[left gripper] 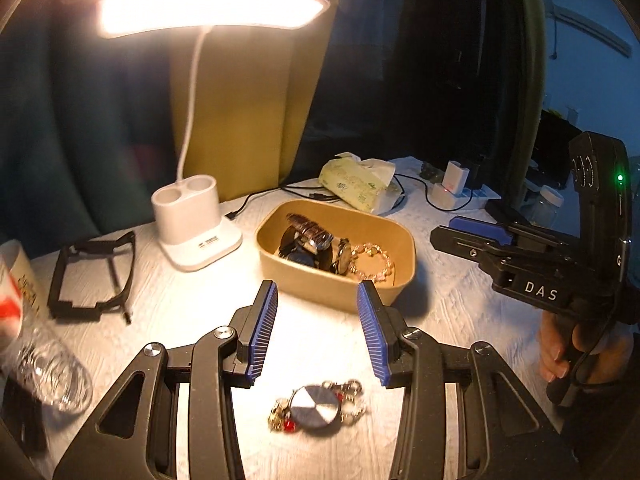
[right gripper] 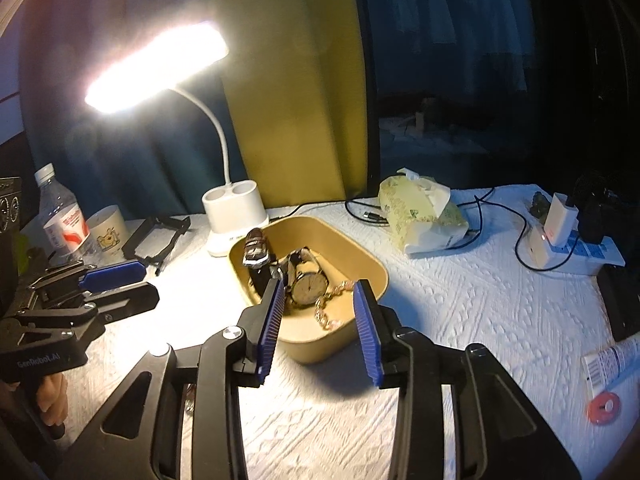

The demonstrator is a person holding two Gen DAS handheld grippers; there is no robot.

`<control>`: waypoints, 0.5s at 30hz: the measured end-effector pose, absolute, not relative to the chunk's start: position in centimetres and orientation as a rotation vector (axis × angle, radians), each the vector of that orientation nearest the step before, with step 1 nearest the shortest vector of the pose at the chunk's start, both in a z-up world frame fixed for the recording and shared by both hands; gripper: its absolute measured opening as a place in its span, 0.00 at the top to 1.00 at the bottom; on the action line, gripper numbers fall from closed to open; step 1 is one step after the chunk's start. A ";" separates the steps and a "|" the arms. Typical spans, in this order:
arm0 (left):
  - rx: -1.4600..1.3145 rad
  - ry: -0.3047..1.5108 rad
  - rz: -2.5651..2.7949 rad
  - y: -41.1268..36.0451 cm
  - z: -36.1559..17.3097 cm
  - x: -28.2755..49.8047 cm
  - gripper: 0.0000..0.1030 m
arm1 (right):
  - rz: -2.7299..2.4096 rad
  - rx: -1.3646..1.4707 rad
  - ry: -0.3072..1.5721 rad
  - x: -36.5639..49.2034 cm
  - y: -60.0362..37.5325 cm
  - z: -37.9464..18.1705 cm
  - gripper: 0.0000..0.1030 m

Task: Organize jewelry
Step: 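Withdraw both open tools from the box, then close the right tool on the silver pocket-watch charm bracelet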

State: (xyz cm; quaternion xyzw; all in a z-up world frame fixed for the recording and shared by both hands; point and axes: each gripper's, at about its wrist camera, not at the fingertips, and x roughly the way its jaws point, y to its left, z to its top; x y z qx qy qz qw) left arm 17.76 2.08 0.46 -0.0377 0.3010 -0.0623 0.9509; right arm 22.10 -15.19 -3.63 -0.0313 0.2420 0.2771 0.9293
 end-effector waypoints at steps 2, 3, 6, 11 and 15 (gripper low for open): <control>-0.087 0.614 -0.115 2.5 0.3 17.0 0.57 | 0.570 -0.069 0.506 21.7 -15.0 -3.9 0.63; -0.093 0.615 -0.109 2.7 0.2 16.6 0.57 | 0.574 -0.074 0.514 21.4 -14.9 -4.1 0.63; -0.113 0.620 -0.088 3.5 -0.3 15.6 0.57 | 0.583 -0.088 0.533 20.9 -14.6 -4.7 0.62; -0.147 0.637 -0.058 4.8 -1.3 14.0 0.57 | 0.594 -0.102 0.575 20.3 -13.9 -5.9 0.61; -0.162 0.646 -0.040 5.8 -2.2 12.9 0.57 | 0.618 -0.120 0.601 19.8 -13.1 -6.6 0.60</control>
